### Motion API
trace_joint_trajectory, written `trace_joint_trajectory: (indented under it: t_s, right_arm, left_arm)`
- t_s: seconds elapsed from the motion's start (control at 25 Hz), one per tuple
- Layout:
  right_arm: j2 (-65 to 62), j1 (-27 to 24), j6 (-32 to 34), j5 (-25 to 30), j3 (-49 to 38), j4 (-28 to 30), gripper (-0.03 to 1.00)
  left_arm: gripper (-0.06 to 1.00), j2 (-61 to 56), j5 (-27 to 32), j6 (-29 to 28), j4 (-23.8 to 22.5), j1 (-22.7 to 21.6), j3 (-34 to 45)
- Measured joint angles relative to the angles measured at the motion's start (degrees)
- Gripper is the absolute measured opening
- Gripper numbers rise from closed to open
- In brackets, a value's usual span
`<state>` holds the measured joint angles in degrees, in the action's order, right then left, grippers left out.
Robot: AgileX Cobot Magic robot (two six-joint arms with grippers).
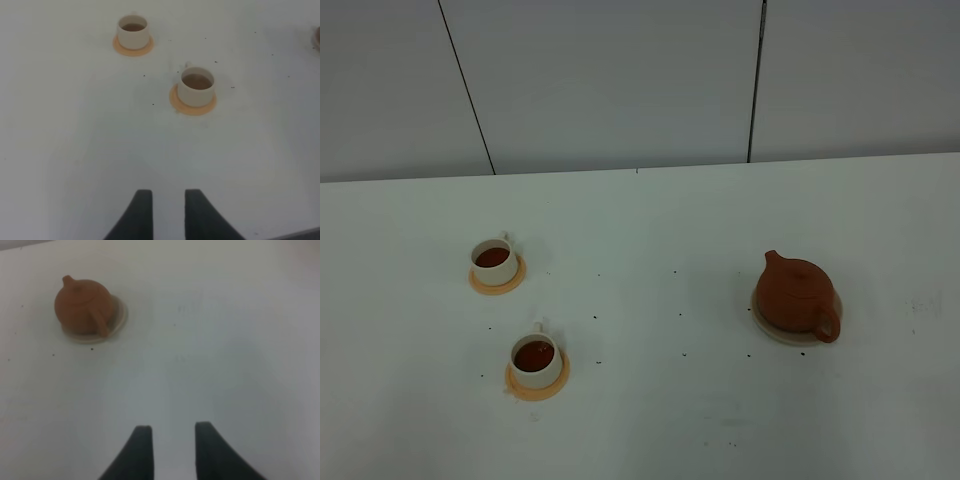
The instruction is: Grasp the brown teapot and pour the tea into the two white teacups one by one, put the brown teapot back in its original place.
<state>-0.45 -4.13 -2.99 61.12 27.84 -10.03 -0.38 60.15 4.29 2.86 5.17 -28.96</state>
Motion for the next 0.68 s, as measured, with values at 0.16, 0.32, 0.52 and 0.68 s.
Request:
trace_joint_trajectory:
  t_s: [0.16,0.32,0.52,0.68]
  right_arm:
    - [0.0,0.0,0.0,0.0,0.0,0.0,0.21]
    - [0.0,0.0,0.0,0.0,0.0,0.0,0.22]
    - [0.0,0.0,0.0,0.0,0.0,0.0,0.23]
    - [0.0,0.0,0.0,0.0,0.0,0.0,0.23]
  left_arm:
    - [0.23,0.0,0.0,0.0,0.0,0.0,0.0]
    - [0.23,0.0,0.0,0.0,0.0,0.0,0.0]
    - [0.23,0.0,0.0,0.0,0.0,0.0,0.0]
    - [0.23,0.0,0.0,0.0,0.0,0.0,0.0]
